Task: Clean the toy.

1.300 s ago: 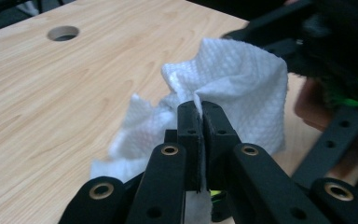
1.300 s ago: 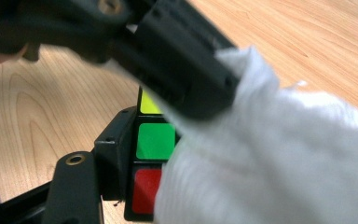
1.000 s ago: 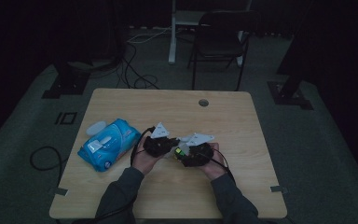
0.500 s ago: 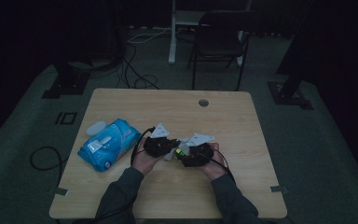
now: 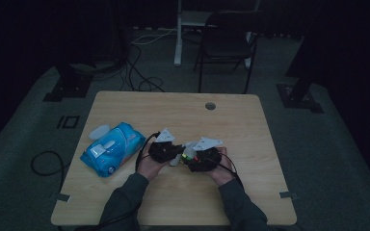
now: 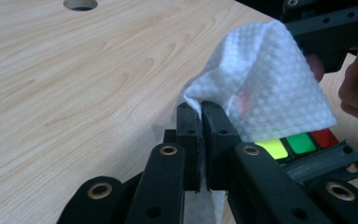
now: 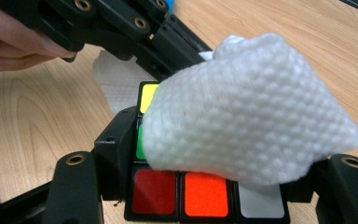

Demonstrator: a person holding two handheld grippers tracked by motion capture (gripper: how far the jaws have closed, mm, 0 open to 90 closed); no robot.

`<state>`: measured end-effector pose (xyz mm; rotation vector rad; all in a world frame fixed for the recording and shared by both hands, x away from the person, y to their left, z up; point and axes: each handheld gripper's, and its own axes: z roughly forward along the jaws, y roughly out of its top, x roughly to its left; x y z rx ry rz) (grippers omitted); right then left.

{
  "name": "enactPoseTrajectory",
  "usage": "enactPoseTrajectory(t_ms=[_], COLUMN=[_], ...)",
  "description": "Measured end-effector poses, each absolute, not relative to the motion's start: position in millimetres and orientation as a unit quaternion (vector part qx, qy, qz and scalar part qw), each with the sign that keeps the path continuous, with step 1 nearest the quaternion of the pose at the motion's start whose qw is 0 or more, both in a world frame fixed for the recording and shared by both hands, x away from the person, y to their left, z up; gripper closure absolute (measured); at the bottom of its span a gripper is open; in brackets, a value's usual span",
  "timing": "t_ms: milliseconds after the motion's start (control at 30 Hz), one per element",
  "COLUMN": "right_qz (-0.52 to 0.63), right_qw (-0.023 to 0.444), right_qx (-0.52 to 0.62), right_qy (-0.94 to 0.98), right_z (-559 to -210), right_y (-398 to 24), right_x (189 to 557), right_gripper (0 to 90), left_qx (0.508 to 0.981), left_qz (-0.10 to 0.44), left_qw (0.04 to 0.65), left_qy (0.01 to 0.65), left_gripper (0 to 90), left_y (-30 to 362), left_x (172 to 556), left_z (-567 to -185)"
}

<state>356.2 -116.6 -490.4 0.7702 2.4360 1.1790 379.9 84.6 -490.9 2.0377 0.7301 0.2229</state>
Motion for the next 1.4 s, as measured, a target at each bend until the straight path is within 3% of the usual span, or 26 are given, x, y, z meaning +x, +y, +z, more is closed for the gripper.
enactPoseTrajectory(t_ms=[1400], right_qz=[0.429], right_qw=[0.178], right_qx=[0.276], right_qy=[0.841], right_z=[-482], right_y=[-125], right_x=[356], right_gripper=[33.9], left_qx=[0.849], left_qz=[0.083], left_qw=[0.429], left_qy=[0.298], left_gripper=[87.6], left_y=[85], left_x=[380], left_z=[-511])
